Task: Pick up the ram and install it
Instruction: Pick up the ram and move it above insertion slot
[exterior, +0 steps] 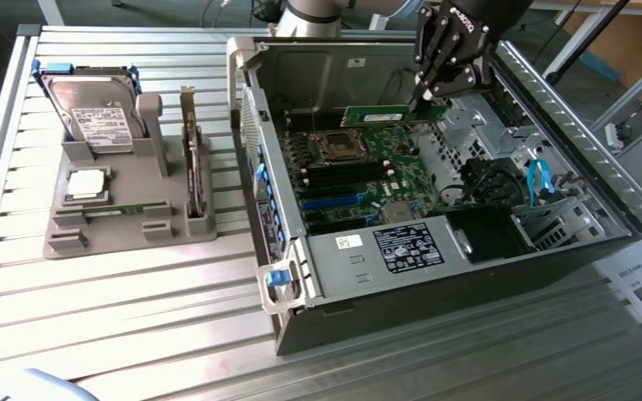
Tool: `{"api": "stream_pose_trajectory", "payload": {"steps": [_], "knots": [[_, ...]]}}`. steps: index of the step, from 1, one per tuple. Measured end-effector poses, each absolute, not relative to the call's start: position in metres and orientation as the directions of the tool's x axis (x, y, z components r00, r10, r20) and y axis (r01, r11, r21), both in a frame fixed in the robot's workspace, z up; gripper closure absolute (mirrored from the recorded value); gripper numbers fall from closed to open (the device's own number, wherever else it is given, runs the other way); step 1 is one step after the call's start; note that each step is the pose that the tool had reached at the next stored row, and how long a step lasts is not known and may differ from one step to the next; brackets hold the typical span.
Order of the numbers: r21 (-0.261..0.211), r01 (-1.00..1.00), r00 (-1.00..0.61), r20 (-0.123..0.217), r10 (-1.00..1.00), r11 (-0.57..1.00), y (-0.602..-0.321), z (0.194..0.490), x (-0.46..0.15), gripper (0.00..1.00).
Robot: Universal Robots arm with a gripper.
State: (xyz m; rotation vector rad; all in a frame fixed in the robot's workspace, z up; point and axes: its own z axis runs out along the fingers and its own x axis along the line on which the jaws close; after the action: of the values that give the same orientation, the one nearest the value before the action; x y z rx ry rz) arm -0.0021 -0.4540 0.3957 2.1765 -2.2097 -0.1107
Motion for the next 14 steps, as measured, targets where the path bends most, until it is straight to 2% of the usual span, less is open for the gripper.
{"api": "stream_pose_trajectory", "payload": {"steps": [14], "knots": [[0.077,-0.997,-0.016,-0.023,-1.0,0.014,-0.44,0.395,-0.003,0.88]]}}
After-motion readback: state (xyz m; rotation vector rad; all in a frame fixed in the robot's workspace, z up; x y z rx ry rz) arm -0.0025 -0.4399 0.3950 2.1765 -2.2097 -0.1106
